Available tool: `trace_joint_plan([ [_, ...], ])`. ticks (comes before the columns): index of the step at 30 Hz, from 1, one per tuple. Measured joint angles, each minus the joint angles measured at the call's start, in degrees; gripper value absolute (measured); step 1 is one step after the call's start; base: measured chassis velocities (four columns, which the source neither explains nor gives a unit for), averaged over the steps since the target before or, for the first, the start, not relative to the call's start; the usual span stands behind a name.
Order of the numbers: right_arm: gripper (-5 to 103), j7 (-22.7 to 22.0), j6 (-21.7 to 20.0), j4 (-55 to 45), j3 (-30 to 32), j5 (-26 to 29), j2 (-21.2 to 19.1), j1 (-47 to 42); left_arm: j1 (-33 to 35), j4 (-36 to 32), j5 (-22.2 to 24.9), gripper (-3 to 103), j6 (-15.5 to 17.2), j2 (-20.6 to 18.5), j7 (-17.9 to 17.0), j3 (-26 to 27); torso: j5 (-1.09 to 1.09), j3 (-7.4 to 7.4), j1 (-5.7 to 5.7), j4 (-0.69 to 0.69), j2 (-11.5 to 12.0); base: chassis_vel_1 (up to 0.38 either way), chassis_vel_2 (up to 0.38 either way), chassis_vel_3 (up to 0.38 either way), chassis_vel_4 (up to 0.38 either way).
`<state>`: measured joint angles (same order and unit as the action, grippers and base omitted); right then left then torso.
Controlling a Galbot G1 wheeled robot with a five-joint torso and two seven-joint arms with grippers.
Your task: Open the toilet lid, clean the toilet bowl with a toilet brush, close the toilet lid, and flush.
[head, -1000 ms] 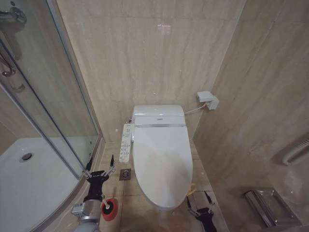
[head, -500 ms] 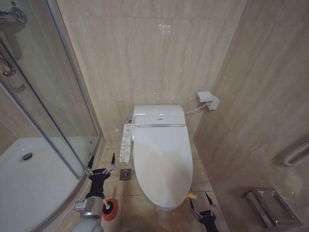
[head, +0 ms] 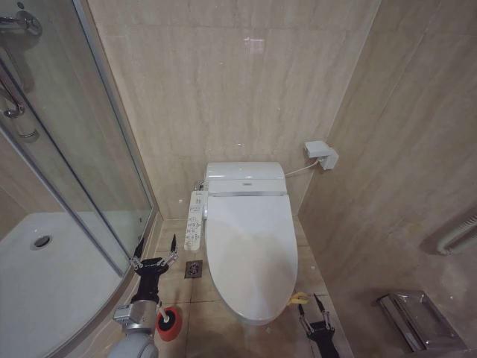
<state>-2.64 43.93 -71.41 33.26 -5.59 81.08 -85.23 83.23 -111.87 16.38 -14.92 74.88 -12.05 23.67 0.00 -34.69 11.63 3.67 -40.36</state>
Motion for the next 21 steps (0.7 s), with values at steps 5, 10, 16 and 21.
trace_joint_plan([
  [5,45,0.0,0.4,-0.5,-0.1,0.0,0.5,-0.8,-0.2,0.1,0.0,100,0.1,0.0,0.0,-0.1,0.00,0.00,0.00,0.00,0.0,0.000,0.000,0.000,0.000],
  [10,45,0.0,1.1,-1.5,-0.2,0.1,1.2,-2.2,-0.2,0.1,0.0,100,0.1,-0.1,0.0,-0.1,0.00,0.00,0.00,0.00,0.0,0.000,0.000,0.000,0.000],
  [16,18,0.0,1.4,-2.3,-0.4,0.2,1.6,-3.0,-0.1,0.1,0.1,100,0.0,-0.1,0.0,0.0,0.00,0.00,0.00,0.00,0.0,0.000,0.000,0.000,0.000],
  [21,1,0.0,1.7,-3.5,-0.5,0.5,1.7,-4.1,0.3,-0.1,0.0,100,0.0,-0.1,0.1,0.0,0.00,0.00,0.00,0.00,0.0,0.000,0.000,0.000,0.000],
])
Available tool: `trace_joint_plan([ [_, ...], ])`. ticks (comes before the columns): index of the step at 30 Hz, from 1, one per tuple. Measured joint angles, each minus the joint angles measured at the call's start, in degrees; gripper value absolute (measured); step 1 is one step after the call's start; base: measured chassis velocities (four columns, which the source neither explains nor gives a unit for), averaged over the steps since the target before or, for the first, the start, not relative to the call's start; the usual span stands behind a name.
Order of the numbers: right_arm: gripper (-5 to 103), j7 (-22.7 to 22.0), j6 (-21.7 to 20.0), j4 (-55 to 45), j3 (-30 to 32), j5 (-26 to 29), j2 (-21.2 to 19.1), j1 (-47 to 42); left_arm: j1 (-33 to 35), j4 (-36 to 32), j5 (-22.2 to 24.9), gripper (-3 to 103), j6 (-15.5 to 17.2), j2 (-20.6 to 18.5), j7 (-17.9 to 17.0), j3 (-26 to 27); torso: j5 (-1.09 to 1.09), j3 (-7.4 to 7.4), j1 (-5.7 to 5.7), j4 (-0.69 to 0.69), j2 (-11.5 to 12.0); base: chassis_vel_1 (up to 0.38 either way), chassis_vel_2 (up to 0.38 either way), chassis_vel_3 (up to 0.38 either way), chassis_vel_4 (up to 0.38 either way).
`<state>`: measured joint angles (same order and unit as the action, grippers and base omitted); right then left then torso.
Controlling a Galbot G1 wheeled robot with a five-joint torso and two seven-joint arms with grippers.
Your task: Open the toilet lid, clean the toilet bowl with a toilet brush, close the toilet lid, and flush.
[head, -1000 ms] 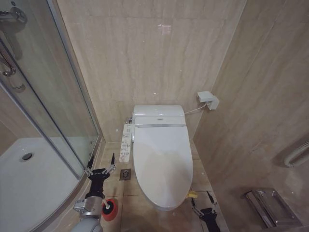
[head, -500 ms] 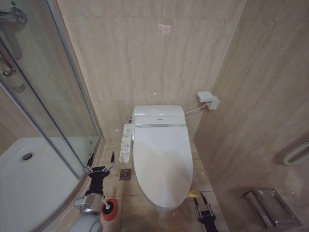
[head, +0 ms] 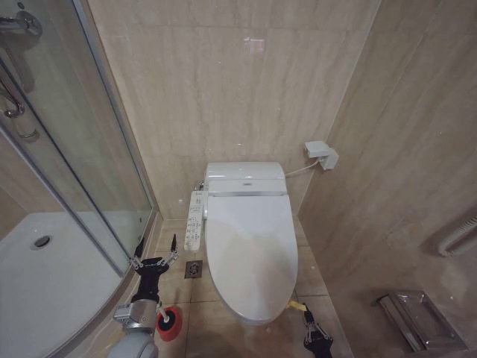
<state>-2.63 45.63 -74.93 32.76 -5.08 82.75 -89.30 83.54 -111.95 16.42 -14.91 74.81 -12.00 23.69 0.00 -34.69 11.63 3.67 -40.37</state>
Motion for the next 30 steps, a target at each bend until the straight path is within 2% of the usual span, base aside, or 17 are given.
trace_joint_plan([
  [7,0,-0.6,0.0,-7.0,-0.4,3.8,0.2,-4.6,-0.3,0.2,-0.1,100,-0.1,0.1,0.0,1.0,0.00,0.00,0.00,0.00,0.0,0.000,0.000,0.000,0.000],
  [17,0,-1.2,-0.2,-22.4,-0.4,7.0,0.2,-11.6,-2.5,-0.8,4.7,100,1.6,-1.3,-0.3,9.3,0.00,0.00,0.00,0.00,0.0,0.000,0.000,0.000,0.000],
  [23,0,-1.2,-0.2,-28.4,-0.5,7.6,0.0,-12.3,-1.3,-0.9,4.7,100,1.7,-1.7,-0.2,11.3,0.00,0.00,0.00,0.00,0.0,0.000,0.000,0.000,0.000],
  [30,0,0.6,-1.9,-39.6,-0.3,10.5,-2.9,-10.5,0.4,0.1,3.4,100,1.5,-1.9,-0.2,11.4,-0.01,0.00,0.00,0.01,0.0,0.000,0.000,0.000,0.000],
])
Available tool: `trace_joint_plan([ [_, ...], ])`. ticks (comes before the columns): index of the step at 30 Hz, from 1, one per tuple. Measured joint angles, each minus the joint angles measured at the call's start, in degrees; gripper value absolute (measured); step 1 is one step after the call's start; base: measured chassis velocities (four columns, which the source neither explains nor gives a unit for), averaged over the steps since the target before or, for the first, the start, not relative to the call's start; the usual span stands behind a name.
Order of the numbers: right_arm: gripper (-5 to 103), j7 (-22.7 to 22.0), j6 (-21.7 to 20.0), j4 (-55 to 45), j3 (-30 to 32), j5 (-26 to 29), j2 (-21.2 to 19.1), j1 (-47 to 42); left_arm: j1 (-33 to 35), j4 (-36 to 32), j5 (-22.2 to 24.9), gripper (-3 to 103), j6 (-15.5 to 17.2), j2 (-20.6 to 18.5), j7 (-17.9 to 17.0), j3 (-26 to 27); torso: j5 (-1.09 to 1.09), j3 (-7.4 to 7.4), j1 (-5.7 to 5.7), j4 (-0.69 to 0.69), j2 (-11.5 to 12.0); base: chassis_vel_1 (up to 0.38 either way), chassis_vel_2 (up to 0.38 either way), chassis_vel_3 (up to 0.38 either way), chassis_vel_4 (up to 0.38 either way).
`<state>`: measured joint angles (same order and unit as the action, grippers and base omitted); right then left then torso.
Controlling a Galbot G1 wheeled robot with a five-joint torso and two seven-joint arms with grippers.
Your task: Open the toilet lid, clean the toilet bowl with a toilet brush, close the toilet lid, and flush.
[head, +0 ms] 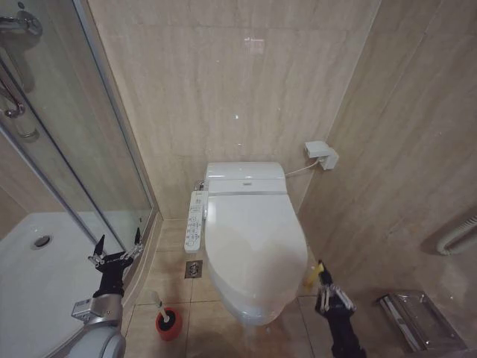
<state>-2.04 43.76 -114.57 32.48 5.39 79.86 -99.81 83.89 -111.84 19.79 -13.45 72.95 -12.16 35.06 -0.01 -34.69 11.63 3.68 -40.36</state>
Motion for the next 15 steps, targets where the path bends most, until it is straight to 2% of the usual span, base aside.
trace_joint_plan([
  [4,0,1.2,-1.6,-2.2,0.0,2.3,-1.6,3.0,0.4,0.9,-0.9,100,-0.1,0.1,0.0,-0.3,0.00,0.00,0.00,0.00,0.0,0.000,0.000,0.000,0.000],
  [8,0,1.7,-5.9,-1.9,-0.7,6.4,-3.2,12.9,1.5,1.6,-2.7,100,-0.1,0.8,0.0,-0.6,0.00,0.00,0.00,0.01,0.0,0.000,0.000,0.000,0.000],
  [13,0,1.7,-8.4,0.2,-2.0,8.4,-3.5,20.3,2.8,1.6,-3.7,100,-0.1,1.3,0.0,-0.3,-0.01,0.01,-0.02,0.06,0.0,0.000,0.000,0.000,0.000],
  [15,0,1.6,-10.5,1.9,-3.2,10.1,-4.1,25.9,3.7,1.9,-4.2,100,-0.3,1.5,0.0,0.1,-0.01,0.02,-0.03,0.05,0.0,0.000,0.000,0.000,0.000],
])
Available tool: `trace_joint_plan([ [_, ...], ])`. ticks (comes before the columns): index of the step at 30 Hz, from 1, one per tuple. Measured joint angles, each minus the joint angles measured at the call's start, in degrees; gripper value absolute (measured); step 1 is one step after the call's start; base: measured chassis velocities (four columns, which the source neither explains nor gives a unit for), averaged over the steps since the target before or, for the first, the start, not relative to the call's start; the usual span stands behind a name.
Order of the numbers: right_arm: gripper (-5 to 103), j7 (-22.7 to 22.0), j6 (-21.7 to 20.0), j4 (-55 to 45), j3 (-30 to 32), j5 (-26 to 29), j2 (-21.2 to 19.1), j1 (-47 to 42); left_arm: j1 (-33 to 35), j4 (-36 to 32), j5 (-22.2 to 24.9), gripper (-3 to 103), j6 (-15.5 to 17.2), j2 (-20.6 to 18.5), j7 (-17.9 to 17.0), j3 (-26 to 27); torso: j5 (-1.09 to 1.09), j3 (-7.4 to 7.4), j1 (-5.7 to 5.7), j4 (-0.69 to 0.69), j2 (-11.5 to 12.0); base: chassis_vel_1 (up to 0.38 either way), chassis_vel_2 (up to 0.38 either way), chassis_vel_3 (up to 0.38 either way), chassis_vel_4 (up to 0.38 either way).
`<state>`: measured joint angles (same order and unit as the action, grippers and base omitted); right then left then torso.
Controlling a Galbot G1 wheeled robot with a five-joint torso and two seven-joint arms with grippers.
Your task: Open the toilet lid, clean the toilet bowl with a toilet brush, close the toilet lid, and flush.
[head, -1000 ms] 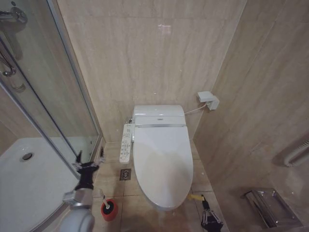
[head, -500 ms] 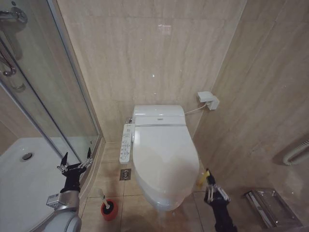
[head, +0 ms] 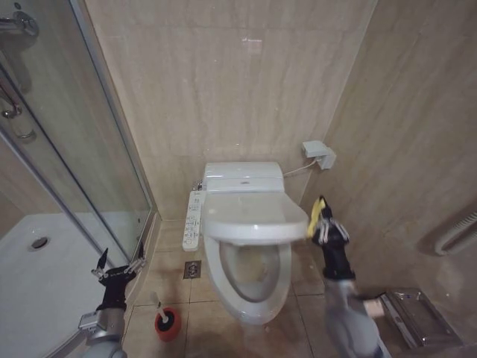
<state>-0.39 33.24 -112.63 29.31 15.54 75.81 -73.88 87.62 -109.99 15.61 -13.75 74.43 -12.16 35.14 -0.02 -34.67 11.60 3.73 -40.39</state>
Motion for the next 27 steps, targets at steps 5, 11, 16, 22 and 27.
trace_joint_plan([
  [5,0,-0.1,-4.1,2.1,-1.6,3.1,-2.0,7.8,1.5,0.6,-0.3,100,-0.7,0.3,0.0,1.2,0.00,0.00,0.00,-0.01,0.0,0.000,0.000,0.000,0.000],
  [11,0,-0.1,-5.8,3.9,-3.1,6.2,-5.3,11.8,2.1,0.7,-0.5,100,-0.9,0.7,0.0,1.9,0.01,0.00,0.01,-0.02,0.0,0.000,0.000,0.000,0.000],
  [16,0,0.1,-7.3,7.0,-4.5,10.4,-8.3,15.8,1.7,1.3,-1.2,100,-0.9,1.0,0.0,1.8,0.01,-0.01,0.02,-0.07,0.0,0.000,0.000,0.000,0.000],
  [22,0,0.1,-9.2,13.4,-4.0,12.1,-8.8,21.0,1.6,2.1,-1.8,100,-0.9,1.6,-0.1,1.3,0.02,-0.03,0.03,-0.10,0.0,0.000,0.000,0.000,0.000],
  [27,0,0.2,-10.5,21.1,-3.4,11.8,-8.7,26.4,1.8,2.6,-1.8,100,-1.2,1.5,-0.1,1.5,0.17,-0.10,0.10,-0.20,0.1,0.000,0.000,0.000,0.000],
])
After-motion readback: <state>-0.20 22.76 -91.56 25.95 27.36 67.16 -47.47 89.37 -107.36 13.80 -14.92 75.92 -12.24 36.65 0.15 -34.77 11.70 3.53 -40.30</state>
